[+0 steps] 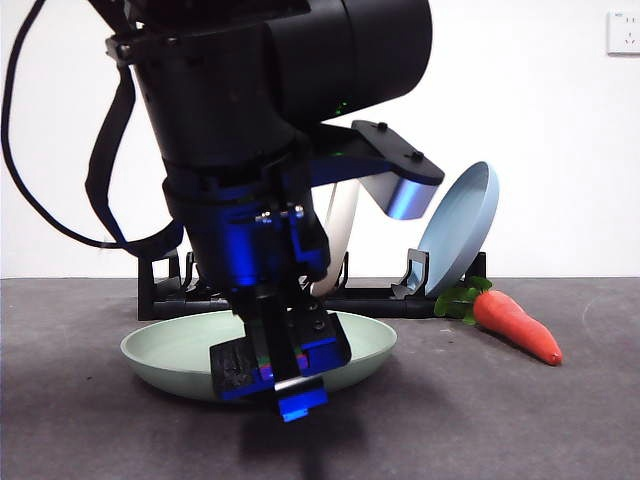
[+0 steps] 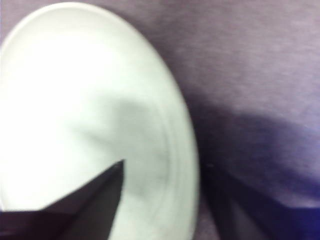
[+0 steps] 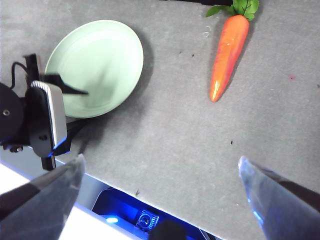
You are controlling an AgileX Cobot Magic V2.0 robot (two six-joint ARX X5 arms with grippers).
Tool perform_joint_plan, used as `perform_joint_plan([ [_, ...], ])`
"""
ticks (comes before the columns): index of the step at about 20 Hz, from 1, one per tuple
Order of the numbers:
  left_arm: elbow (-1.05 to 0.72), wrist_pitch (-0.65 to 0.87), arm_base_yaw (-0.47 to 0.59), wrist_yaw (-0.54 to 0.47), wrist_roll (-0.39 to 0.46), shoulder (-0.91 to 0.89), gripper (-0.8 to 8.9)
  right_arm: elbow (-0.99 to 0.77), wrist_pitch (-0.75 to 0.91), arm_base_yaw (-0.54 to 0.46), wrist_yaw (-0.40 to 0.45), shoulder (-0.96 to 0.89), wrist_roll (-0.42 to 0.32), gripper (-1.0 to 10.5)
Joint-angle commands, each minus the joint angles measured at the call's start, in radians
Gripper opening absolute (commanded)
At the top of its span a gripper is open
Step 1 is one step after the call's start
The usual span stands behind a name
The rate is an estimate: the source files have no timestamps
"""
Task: Take the green plate from the plate rack,put the plate on the table,take the carrot from the table,put the carrot in the plate
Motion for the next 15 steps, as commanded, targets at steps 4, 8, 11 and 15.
perform_joint_plan([
  [4, 0.038, -0.111, -0.01, 0.053, -0.081, -0.093, 2.91, 0.002, 0.021, 0.002, -0.002, 0.023, 0.009, 6.0],
  [8, 0.172, -0.207, -0.017, 0.066, -0.165, -0.259, 2.91, 0.002, 0.11, 0.002, -0.001, 0.102, 0.018, 6.0],
  [11, 0.31, -0.273, -0.027, 0.093, -0.288, -0.396, 2.91, 0.002, 0.241, 0.002, 0.0, 0.22, 0.041, 6.0],
  [15, 0.47, -0.335, -0.033, 0.138, -0.367, -0.538, 2.91, 0.002, 0.439, 0.019, 0.006, 0.433, 0.062, 6.0],
])
